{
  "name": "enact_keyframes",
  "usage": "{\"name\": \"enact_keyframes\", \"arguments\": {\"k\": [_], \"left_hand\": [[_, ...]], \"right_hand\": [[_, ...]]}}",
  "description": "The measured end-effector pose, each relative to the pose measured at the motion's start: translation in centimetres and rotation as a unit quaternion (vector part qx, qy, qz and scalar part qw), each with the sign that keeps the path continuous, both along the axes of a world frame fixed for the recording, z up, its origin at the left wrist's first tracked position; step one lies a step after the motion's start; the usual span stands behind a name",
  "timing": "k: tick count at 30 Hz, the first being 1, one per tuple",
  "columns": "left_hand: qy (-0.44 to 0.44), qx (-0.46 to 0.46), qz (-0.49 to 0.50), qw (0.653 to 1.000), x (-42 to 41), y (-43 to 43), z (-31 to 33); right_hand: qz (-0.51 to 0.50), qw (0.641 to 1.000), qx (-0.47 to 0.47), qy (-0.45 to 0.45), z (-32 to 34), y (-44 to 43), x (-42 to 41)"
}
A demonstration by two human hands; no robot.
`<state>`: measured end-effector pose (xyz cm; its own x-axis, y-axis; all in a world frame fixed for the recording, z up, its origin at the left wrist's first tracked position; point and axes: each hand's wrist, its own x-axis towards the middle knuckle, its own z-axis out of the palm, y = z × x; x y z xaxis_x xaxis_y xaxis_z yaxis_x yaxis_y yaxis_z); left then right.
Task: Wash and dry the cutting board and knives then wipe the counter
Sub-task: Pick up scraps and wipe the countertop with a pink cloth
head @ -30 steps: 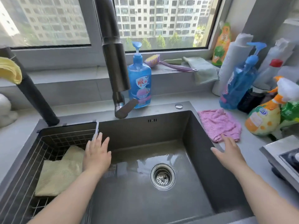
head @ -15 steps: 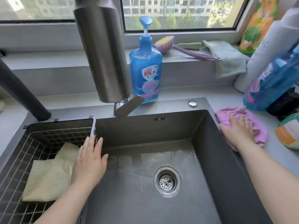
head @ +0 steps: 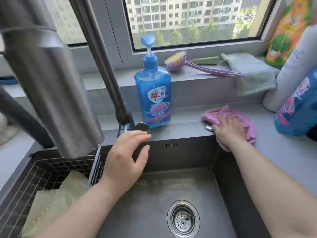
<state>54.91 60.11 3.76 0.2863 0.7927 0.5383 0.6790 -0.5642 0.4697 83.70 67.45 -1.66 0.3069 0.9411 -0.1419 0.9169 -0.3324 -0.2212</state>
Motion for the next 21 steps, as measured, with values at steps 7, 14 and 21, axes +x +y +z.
{"name": "enact_keyframes", "arguments": {"k": [7,14,21], "left_hand": [[-0.061,-0.017,0.108,0.992,6.4,9.3,6.9],[-0.087,-0.122,0.167,0.974,6.4,15.2,6.2],[-0.016,-0.147,0.156,0.977,4.6,16.5,5.6]], "right_hand": [[0.01,1.0,0.002,-0.026,-0.3,0.4,0.5],[0.024,0.999,0.017,-0.025,-0.6,1.2,-0.2],[0.069,0.997,0.023,-0.005,-1.0,2.5,-5.7]]}}
